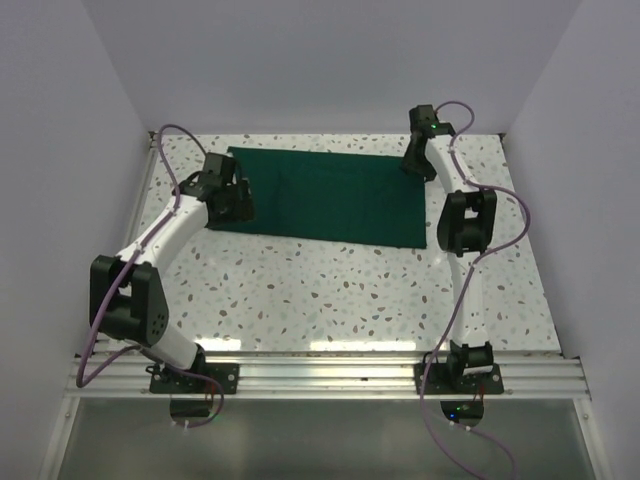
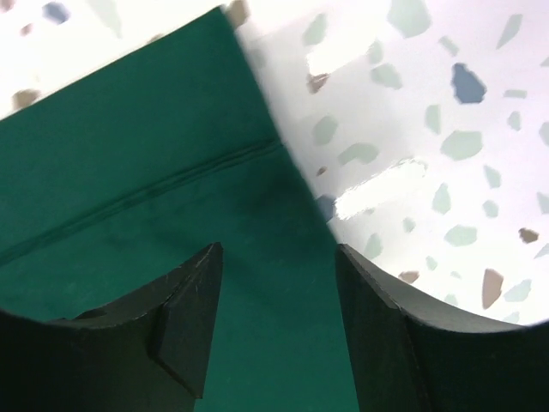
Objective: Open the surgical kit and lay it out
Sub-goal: Open the surgical kit at the center of the board.
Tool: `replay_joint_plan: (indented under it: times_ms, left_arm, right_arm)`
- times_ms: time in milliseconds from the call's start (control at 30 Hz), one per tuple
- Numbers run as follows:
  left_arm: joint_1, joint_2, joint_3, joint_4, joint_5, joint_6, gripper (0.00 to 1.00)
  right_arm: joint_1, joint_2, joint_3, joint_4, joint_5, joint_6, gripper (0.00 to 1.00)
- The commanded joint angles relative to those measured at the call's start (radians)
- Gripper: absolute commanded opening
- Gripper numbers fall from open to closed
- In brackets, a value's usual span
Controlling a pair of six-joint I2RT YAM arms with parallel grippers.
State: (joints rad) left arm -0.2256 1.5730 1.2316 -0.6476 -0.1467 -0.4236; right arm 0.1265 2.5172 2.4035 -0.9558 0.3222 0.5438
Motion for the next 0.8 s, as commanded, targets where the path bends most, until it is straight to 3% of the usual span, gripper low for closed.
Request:
replay_joint_plan:
  times_ms: [0,133,367,700,767]
  left_arm:
    - [-0.008,-0.057,-0.032,-0.033,-0.027,-0.027,0.77]
    - [-0.008,-0.073,-0.060,-0.046,-0.048,-0.033,0.77]
    - [-0.008,-0.054,-0.052,-0.053,-0.056,-0.041,0.77]
    - [-0.009,-0.024,-0.032,-0.061,-0.048,-0.047,0.77]
    - [-0.009,-0.025,-0.034,-0.061,-0.048,-0.047,0.76]
  right_arm:
    - [-0.027,0.012,0.095,0.003,0.005,0.004,0.59]
    - [-0.053,0.045,0.103,0.026,-0.005,0.007,0.59]
    - [-0.074,0.100,0.112,0.046,-0.020,0.008,0.46]
    - [-0.076,0.141,0.128,0.077,-0.057,0.013,0.44]
    - [-0.076,0.143,0.125,0.084,-0.066,0.016,0.37]
